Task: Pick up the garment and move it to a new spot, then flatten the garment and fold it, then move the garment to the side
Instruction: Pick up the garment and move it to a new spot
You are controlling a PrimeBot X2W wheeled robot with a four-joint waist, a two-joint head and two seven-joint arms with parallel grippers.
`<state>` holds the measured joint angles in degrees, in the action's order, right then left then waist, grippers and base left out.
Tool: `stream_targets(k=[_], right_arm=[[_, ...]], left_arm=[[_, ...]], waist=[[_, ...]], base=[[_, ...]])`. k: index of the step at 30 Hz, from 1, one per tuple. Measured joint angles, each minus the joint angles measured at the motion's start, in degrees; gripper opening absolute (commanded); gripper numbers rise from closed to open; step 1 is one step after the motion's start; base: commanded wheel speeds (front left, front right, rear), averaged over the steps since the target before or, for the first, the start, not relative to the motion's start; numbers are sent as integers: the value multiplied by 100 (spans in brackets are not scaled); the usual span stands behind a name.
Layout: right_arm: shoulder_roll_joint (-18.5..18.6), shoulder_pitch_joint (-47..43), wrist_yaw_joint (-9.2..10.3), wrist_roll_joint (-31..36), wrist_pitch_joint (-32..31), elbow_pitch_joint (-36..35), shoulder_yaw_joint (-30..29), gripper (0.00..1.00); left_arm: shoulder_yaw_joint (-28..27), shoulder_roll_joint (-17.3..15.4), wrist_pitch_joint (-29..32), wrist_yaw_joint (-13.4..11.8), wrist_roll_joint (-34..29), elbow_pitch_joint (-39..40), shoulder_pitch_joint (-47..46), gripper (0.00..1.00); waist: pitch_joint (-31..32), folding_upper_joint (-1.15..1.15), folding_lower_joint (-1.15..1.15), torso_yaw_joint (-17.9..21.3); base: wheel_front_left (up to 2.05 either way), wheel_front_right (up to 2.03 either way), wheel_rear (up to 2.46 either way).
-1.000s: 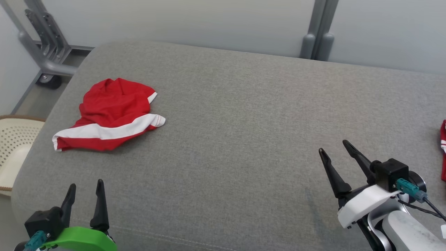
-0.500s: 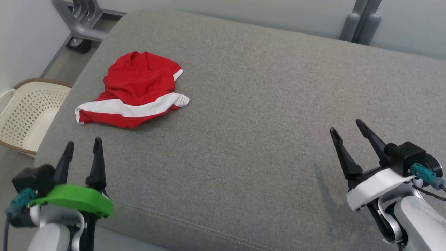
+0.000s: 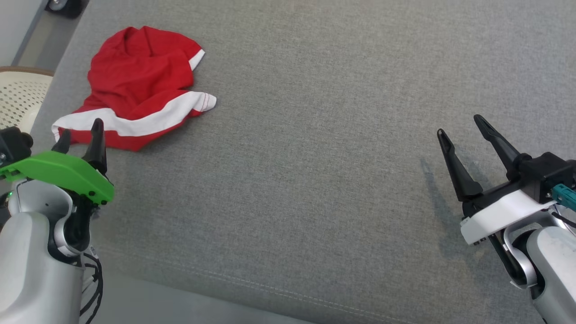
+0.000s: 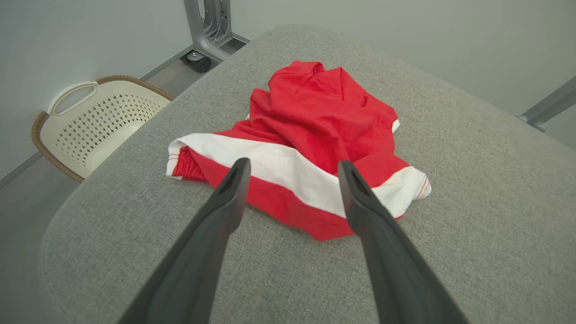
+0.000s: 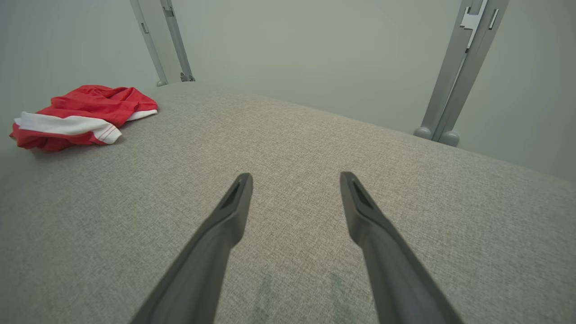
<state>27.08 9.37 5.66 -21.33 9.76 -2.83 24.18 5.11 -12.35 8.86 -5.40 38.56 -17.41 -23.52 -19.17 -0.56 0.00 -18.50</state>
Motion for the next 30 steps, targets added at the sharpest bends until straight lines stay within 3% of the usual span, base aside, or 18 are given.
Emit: stream_targets(k=[17, 18, 20, 26, 30], right_arm=[[313, 563, 7, 74, -70, -476, -430, 100], [331, 570, 7, 74, -59, -469, -458, 100], [328, 597, 7, 74, -3, -423, -480, 100], [296, 664, 7, 73, 89, -308, -482, 100], [170, 664, 7, 69, 163, -196, -463, 100]], left_arm=[[-338, 66, 516, -129, 47, -1074, -1019, 100], [-346, 49, 519, -137, 33, -1146, -1068, 91], [-420, 25, 517, -144, 27, -1249, -1193, 0], [-289, -59, 405, -159, -102, -1234, -1463, 0], [170, 146, 314, 193, -232, -867, -1699, 0]], waist=[[-1247, 0, 0, 645], [-1309, 0, 0, 670], [-1415, 0, 0, 720], [-1464, 0, 0, 818], [-1342, 0, 0, 806]], base=[[0, 0, 0], [0, 0, 0], [0, 0, 0], [0, 0, 0], [0, 0, 0]])
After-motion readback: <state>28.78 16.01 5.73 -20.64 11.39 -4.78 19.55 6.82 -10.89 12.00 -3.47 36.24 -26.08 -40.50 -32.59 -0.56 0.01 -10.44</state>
